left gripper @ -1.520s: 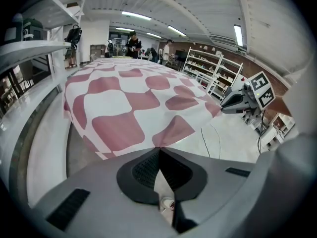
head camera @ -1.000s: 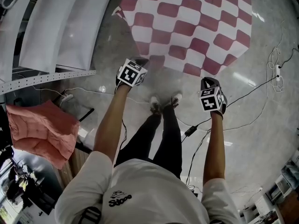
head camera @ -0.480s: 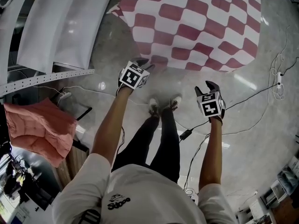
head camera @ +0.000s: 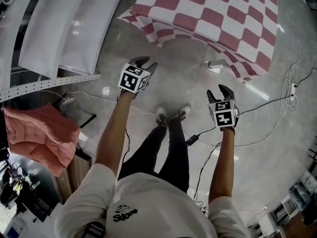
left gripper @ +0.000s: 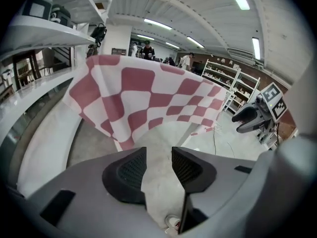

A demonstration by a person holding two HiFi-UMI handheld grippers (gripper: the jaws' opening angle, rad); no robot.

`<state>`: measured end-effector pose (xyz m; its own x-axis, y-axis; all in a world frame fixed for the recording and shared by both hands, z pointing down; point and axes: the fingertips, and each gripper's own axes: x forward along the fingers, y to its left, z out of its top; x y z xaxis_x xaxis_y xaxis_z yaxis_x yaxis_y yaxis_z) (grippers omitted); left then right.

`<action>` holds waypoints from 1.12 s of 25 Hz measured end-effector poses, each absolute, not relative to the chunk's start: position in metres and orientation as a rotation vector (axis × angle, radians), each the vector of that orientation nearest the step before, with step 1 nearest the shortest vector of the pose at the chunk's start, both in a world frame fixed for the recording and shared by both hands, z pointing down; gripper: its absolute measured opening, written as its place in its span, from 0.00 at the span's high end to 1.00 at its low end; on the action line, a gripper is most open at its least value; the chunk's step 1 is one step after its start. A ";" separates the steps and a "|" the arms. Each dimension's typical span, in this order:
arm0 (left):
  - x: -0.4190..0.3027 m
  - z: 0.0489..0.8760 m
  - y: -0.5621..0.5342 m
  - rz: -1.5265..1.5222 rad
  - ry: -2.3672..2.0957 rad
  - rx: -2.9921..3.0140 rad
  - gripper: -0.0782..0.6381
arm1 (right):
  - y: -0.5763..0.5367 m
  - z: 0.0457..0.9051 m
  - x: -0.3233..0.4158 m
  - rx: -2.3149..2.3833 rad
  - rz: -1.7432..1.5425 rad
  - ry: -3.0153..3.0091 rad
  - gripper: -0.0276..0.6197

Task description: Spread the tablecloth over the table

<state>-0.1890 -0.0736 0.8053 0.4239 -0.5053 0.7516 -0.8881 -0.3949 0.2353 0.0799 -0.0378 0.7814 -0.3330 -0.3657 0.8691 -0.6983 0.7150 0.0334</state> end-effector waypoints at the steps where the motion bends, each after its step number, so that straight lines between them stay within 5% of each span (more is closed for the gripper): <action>1: -0.195 0.798 -0.079 0.768 -1.194 2.046 0.66 | -0.044 0.773 0.078 0.830 0.418 -1.954 0.61; 11: -0.234 0.692 -0.116 0.630 -1.327 2.078 0.73 | -0.102 0.638 0.053 1.076 0.333 -2.060 0.72; 19: -0.224 0.580 -0.113 0.497 -1.356 2.243 0.83 | -0.120 0.522 0.036 1.287 0.220 -2.154 0.90; 28: -0.219 0.442 -0.114 0.392 -1.430 2.477 0.84 | -0.116 0.401 0.021 1.373 0.072 -2.278 0.92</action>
<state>-0.2187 -0.1144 0.4422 0.4807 -0.8021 0.3543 -0.8707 -0.4847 0.0837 0.0208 -0.1165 0.4014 -0.3843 -0.8212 0.4218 -0.8461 0.4961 0.1950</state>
